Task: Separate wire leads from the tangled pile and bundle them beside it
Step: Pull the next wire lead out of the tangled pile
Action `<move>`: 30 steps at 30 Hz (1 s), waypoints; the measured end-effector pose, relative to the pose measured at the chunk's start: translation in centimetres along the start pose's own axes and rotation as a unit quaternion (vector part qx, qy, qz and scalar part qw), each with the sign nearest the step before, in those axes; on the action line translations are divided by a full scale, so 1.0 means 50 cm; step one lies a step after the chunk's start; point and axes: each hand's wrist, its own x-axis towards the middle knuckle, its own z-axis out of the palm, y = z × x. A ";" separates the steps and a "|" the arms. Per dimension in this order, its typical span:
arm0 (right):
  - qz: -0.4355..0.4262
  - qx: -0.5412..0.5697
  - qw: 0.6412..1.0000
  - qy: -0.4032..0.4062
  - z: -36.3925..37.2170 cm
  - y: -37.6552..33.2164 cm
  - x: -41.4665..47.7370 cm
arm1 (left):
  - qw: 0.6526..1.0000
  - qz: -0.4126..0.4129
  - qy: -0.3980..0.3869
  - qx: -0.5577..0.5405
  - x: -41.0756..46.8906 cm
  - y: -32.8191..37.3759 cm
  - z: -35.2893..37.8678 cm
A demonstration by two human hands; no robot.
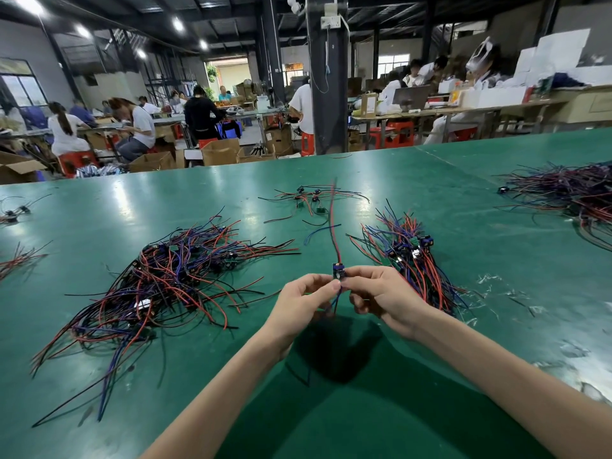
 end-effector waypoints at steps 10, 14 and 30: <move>-0.007 -0.007 1.000 -0.012 0.019 0.003 -0.010 | 0.997 -0.015 -0.034 -0.070 -0.006 -0.002 0.002; 0.006 -0.010 1.000 -0.021 0.023 0.003 -0.015 | 0.996 -0.020 -0.033 -0.078 -0.004 -0.004 0.000; 0.024 -0.061 0.995 -0.071 0.033 0.014 -0.022 | 0.993 -0.023 -0.063 -0.094 -0.001 -0.002 -0.006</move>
